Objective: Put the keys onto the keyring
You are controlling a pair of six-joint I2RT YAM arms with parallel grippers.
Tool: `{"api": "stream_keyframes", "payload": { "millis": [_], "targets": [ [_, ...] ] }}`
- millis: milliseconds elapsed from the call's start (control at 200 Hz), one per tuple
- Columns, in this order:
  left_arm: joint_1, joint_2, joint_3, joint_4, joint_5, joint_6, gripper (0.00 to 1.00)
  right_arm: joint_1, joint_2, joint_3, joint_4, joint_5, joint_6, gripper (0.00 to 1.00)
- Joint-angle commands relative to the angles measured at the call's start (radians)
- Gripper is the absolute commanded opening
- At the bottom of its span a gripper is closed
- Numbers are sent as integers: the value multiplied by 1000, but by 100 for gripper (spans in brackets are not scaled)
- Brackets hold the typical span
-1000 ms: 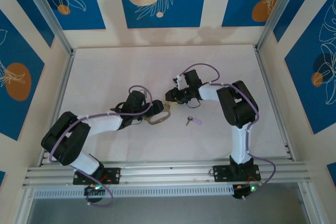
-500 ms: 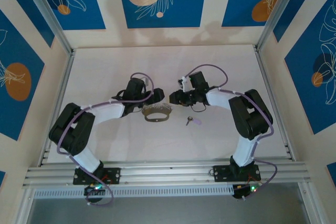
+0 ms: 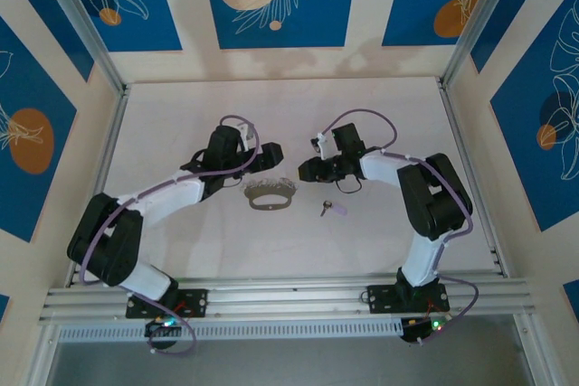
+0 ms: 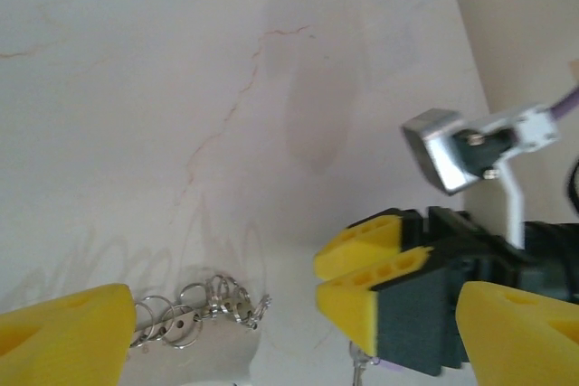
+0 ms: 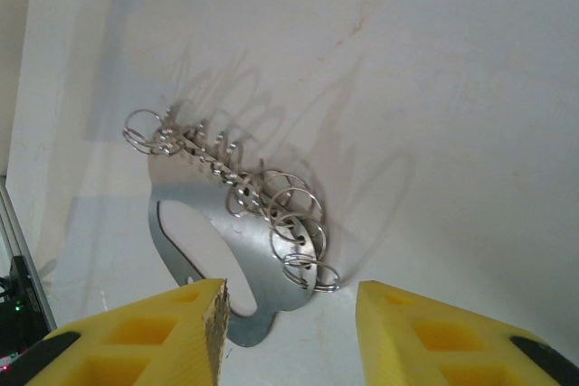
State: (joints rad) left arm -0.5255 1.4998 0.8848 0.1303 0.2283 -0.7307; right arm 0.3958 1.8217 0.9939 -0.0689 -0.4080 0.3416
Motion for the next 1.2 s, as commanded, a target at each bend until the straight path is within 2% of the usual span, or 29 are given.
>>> {"api": "stream_keyframes", "payload": {
  "millis": [0, 545, 1195],
  "targets": [
    [11, -31, -14, -12, 19, -8, 91, 10, 53, 42, 2, -55, -27, 43],
    [10, -33, -23, 9, 22, -15, 92, 42, 159, 118, 27, -43, -3, 42],
    [10, -29, -35, 40, 29, -21, 92, 44, 53, -1, 31, -79, -4, 31]
  ]
}}
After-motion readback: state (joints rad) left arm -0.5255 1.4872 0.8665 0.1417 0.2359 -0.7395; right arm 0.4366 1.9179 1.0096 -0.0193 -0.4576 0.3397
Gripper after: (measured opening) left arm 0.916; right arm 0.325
